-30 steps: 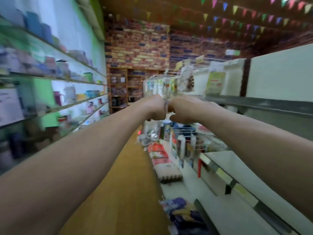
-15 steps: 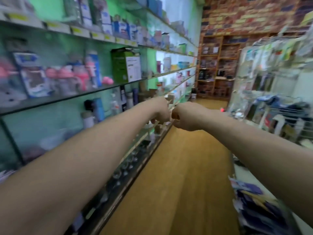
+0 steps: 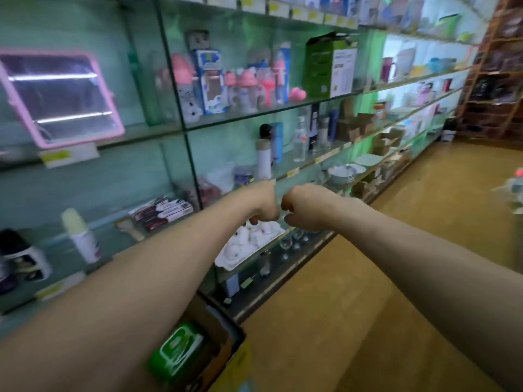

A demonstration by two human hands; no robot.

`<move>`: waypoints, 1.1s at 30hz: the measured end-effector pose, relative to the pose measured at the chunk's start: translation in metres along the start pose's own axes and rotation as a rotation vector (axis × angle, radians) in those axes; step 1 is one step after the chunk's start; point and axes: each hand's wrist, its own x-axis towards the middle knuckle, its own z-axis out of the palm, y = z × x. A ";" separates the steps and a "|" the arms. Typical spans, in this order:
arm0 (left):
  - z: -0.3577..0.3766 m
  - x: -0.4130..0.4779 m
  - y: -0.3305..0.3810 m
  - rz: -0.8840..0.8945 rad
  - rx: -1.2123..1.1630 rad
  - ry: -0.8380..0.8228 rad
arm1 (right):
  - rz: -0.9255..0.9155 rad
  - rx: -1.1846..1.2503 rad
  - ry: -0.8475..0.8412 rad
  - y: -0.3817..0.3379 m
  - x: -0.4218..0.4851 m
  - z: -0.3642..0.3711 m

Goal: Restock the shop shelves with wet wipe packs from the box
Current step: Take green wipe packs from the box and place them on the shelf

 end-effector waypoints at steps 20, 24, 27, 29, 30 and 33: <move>0.197 -0.002 -0.291 -0.359 -0.216 -0.365 | -0.157 0.249 -0.451 -0.220 0.093 0.210; 0.241 0.001 -0.323 -0.487 -0.368 -0.509 | -0.090 0.272 -0.556 -0.232 0.107 0.266; 0.271 0.002 -0.337 -0.561 -0.436 -0.551 | -0.044 0.320 -0.605 -0.241 0.116 0.301; 0.285 0.001 -0.343 -0.609 -0.477 -0.580 | -0.002 0.365 -0.638 -0.247 0.120 0.319; 0.292 0.002 -0.347 -0.632 -0.498 -0.579 | 0.024 0.390 -0.660 -0.250 0.122 0.327; 0.308 0.002 -0.358 -0.680 -0.583 -0.551 | 0.120 0.509 -0.756 -0.256 0.124 0.352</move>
